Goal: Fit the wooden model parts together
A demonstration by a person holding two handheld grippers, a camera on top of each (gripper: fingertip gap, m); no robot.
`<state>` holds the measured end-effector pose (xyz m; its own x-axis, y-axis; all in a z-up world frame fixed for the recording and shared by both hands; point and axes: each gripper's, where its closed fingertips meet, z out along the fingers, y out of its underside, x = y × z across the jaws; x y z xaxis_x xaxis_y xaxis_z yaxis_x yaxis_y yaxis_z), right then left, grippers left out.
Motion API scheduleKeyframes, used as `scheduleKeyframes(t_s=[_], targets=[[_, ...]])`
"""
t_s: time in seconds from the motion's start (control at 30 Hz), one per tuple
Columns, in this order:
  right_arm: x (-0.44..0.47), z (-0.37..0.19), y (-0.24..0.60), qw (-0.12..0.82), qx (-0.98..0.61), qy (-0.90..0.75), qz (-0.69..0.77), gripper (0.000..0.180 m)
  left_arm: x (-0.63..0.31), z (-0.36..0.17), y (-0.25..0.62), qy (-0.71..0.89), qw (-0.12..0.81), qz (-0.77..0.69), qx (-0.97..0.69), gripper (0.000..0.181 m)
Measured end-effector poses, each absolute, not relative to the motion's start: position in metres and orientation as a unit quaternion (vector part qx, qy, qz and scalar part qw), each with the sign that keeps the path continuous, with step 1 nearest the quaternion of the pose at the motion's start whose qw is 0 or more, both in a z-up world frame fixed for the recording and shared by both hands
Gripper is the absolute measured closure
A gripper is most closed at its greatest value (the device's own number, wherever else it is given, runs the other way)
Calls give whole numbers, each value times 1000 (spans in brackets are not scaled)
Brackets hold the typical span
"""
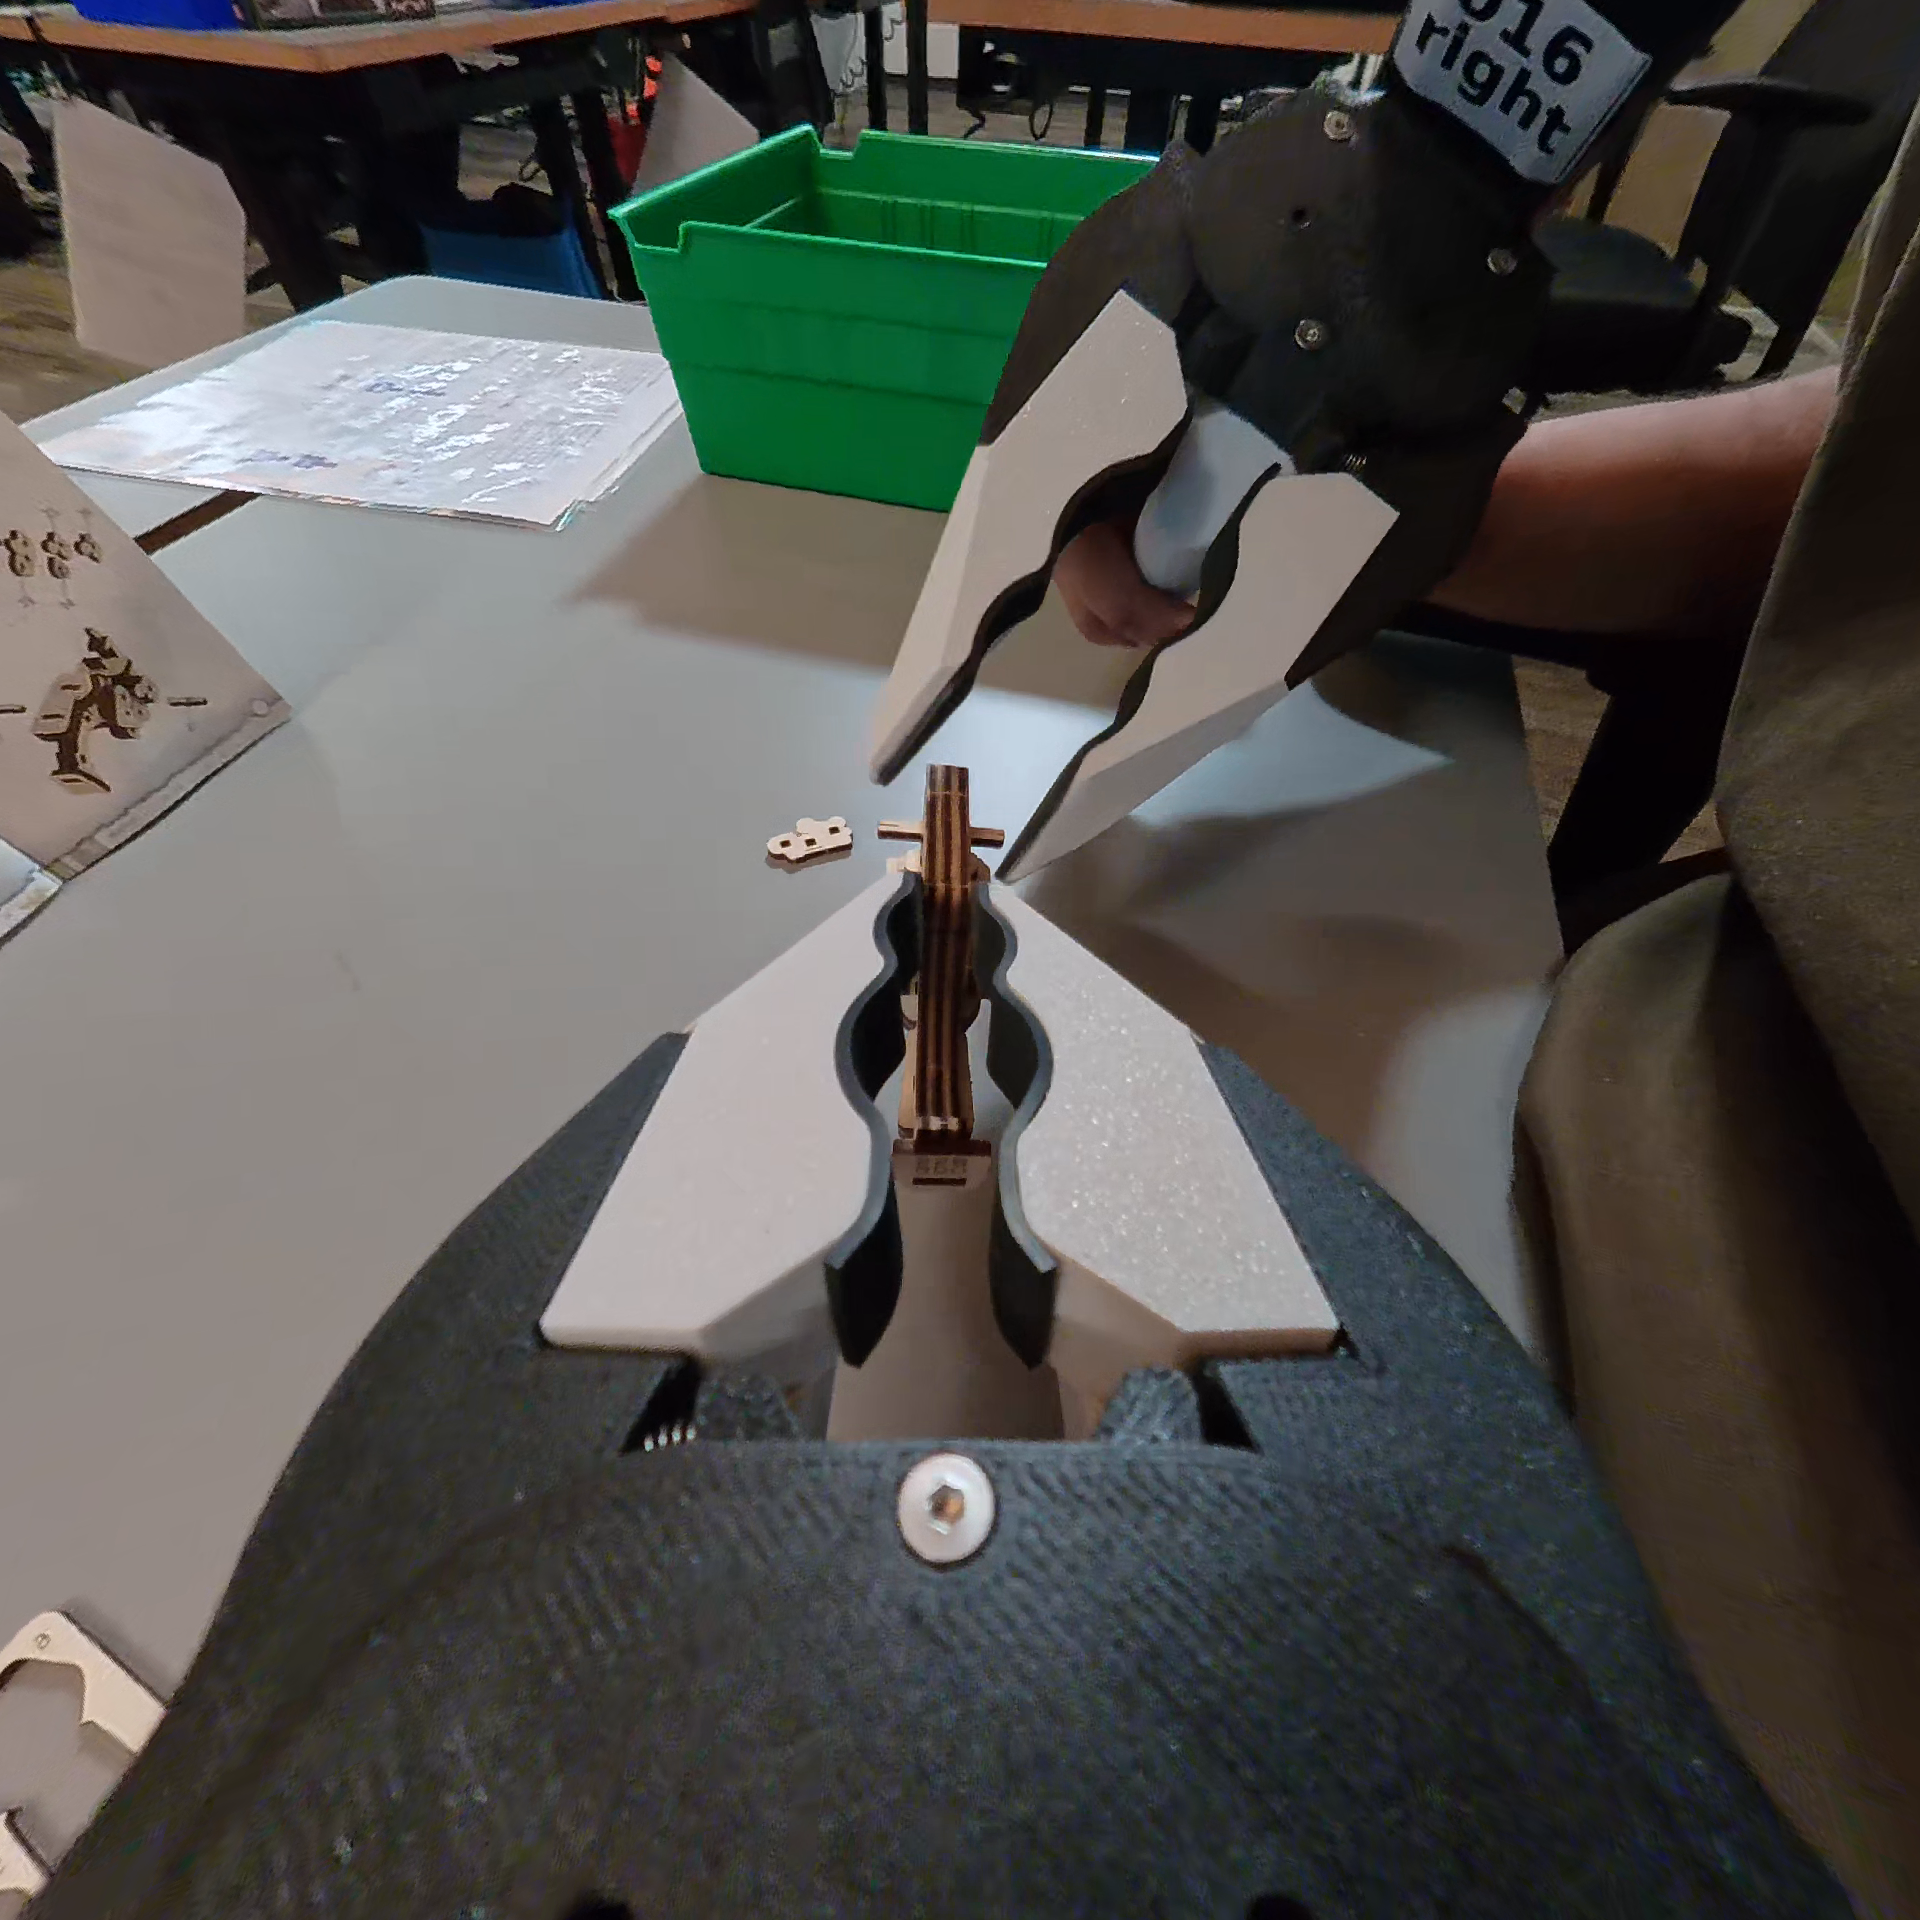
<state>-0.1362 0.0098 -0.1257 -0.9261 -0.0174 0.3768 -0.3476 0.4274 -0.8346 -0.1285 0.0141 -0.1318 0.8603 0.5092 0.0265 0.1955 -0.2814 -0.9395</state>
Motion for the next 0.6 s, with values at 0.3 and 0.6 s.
scheduleKeyframes(t_s=[0.3,0.6], targets=[[-138,-110,17,79,55,-805,586,166,-130,-130,14,-225,560,139,-785,176],[-122,-88,45,-111,41,-753,647,168,-111,-113,26,-186,611,83,-765,176]])
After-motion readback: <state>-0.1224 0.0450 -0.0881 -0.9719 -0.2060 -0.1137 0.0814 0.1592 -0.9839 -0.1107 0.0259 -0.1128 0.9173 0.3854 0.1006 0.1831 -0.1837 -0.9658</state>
